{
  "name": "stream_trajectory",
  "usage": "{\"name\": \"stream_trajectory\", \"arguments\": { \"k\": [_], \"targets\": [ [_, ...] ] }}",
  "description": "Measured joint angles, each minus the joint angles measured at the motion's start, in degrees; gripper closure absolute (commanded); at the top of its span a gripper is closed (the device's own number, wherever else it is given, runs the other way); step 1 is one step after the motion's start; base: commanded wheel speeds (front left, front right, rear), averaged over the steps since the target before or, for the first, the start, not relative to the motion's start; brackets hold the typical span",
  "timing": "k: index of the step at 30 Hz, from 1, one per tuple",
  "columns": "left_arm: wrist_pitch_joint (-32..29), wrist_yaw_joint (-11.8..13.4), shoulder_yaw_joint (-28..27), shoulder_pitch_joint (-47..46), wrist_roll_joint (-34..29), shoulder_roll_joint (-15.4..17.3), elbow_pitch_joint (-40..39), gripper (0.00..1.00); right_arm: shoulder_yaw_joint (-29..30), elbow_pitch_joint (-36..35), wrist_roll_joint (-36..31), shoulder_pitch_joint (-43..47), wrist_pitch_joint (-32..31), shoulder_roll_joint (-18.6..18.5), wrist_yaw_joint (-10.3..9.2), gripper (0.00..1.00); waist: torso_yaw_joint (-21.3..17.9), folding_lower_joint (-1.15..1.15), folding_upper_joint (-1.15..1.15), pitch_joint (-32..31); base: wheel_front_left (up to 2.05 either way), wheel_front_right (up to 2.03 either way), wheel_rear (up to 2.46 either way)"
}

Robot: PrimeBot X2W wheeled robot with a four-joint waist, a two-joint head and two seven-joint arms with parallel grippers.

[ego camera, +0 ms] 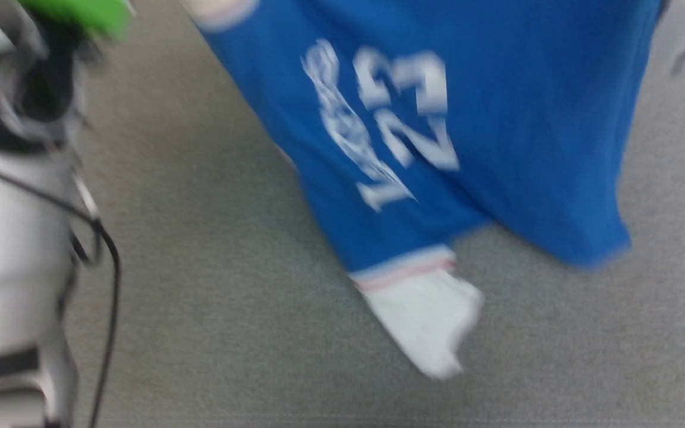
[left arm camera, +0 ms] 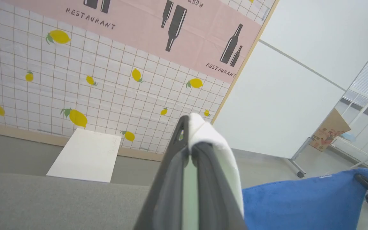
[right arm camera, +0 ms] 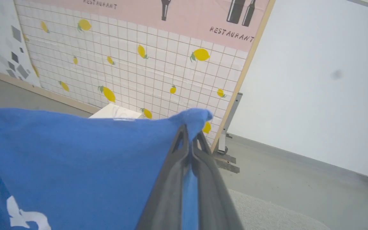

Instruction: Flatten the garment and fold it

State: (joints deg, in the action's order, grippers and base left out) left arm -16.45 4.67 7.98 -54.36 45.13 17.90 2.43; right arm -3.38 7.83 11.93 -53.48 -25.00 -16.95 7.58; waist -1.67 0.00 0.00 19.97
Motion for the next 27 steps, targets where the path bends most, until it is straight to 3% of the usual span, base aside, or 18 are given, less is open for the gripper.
{"name": "stream_trajectory", "arguments": {
  "k": [5,12,18,23,27],
  "targets": [
    [3.91,0.88,-1.13,-14.77,-4.13,0.88,4.26,1.00,2.56,6.90,-4.65,-14.28,4.08,3.01,0.00,1.00,-1.13,0.01,0.00,6.40,0.00,0.00,0.00],
    [13.27,0.80,-2.80,-32.54,-8.64,2.05,8.34,1.00,9.11,11.23,-15.68,-28.39,11.73,7.64,0.00,1.00,-2.95,0.01,0.00,13.74,0.00,0.00,0.00],
    [22.99,-3.45,-3.36,-43.00,-10.73,2.30,11.92,1.00,15.14,12.92,-21.83,-34.40,20.11,10.13,0.00,1.00,-4.63,0.01,0.00,17.88,0.00,0.00,0.00],
    [26.14,-6.77,-2.64,-42.94,-10.68,2.34,15.80,1.00,15.60,15.88,-22.29,-32.79,23.81,11.05,0.00,1.00,-5.33,0.01,0.00,18.37,0.00,0.00,0.00],
    [26.20,-8.68,-0.44,-34.46,-10.87,3.37,18.34,1.00,13.39,19.04,-20.73,-24.55,25.79,11.39,0.00,1.00,-5.06,0.01,0.00,17.09,0.00,0.00,0.00]
  ]
}}
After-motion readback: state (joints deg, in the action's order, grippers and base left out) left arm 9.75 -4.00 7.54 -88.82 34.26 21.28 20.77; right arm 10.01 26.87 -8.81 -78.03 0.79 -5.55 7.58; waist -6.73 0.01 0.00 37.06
